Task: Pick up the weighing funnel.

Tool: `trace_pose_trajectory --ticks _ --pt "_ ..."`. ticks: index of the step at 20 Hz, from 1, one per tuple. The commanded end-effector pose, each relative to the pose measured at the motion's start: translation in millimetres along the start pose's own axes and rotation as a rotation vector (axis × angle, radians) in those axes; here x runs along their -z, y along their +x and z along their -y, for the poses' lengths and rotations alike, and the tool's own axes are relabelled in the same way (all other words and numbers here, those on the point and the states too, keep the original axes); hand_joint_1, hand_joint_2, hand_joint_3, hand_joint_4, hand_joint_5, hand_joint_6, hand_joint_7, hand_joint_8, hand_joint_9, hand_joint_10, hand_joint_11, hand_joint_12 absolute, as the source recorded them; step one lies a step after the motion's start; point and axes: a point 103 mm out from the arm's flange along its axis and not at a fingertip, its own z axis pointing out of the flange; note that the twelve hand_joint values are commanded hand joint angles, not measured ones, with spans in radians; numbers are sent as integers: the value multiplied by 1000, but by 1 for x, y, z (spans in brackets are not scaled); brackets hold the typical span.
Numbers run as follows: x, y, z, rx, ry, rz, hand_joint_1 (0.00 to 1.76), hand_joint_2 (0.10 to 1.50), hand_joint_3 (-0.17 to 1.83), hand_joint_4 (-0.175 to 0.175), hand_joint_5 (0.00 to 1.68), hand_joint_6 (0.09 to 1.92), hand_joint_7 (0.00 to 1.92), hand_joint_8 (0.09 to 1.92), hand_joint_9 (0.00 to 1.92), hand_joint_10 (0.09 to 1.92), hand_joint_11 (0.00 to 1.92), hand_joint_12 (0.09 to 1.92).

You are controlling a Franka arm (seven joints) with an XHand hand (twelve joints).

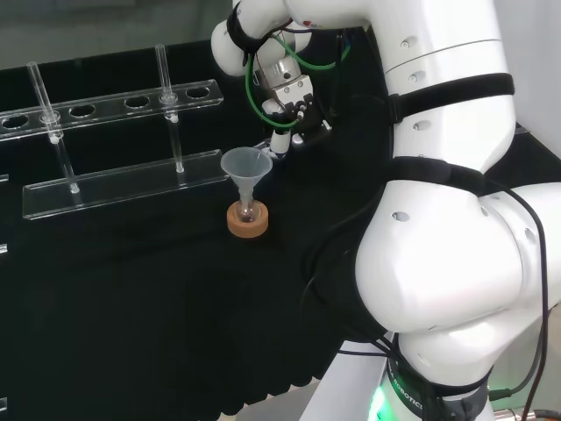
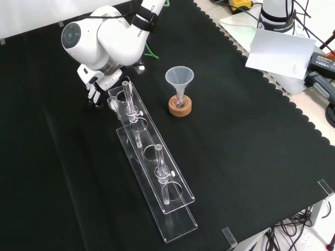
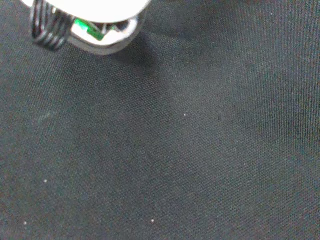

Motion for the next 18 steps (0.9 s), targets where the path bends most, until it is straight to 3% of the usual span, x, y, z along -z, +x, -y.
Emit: trace_pose_trajectory --ticks 1,5,7,9,11,18 --pt "0 -1 -1 5 -11 -9 991 611 610 30 710 678 429 673 737 526 592 1197" --pt "1 0 -2 2 -13 3 989 619 613 37 766 682 443 673 752 520 610 1188" --pt "0 -1 -1 0 -16 6 991 626 612 56 871 644 463 668 773 501 629 1173" --pt "-2 -3 0 -5 -28 15 1063 743 465 135 1119 625 514 670 820 484 665 1156" --pt "-1 -5 2 -8 -44 13 1109 747 453 166 1271 533 568 667 883 456 744 1103" --pt "14 -13 16 -17 -101 -16 1150 658 561 175 1427 336 640 669 1027 338 902 996"
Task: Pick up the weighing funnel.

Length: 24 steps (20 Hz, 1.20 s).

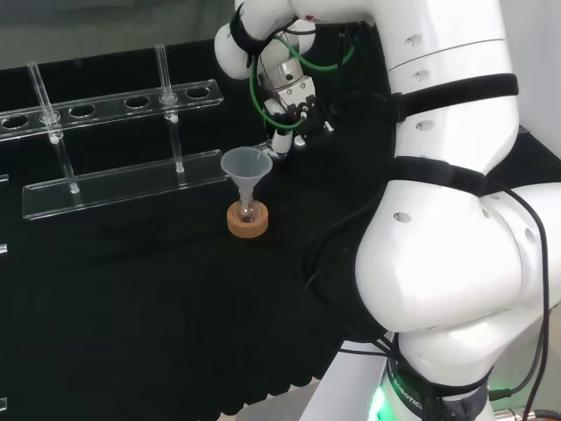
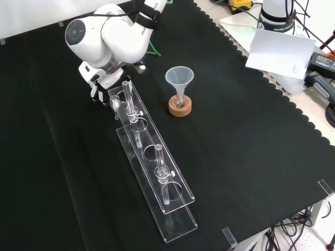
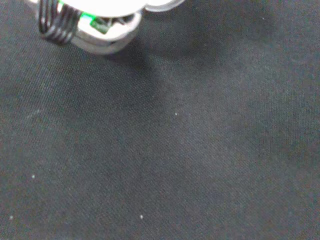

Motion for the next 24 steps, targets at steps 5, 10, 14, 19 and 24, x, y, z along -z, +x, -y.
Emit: trace_pose_trajectory --ticks 5,10,14,19,24 --pt "26 -16 24 -40 -97 -54 1157 640 572 175 1481 232 669 679 1077 303 952 962" --pt "29 -20 37 -62 -111 -109 1159 638 568 175 1509 173 735 682 1127 275 991 938" --pt "33 -25 47 -83 -135 -148 1161 635 569 175 1523 143 779 672 1149 256 1020 918" --pt "41 -31 60 -104 -166 -172 1162 632 572 175 1536 118 843 656 1178 238 1050 900" --pt "54 -34 73 -112 -174 -148 1163 629 575 175 1543 105 884 647 1200 231 1067 892"
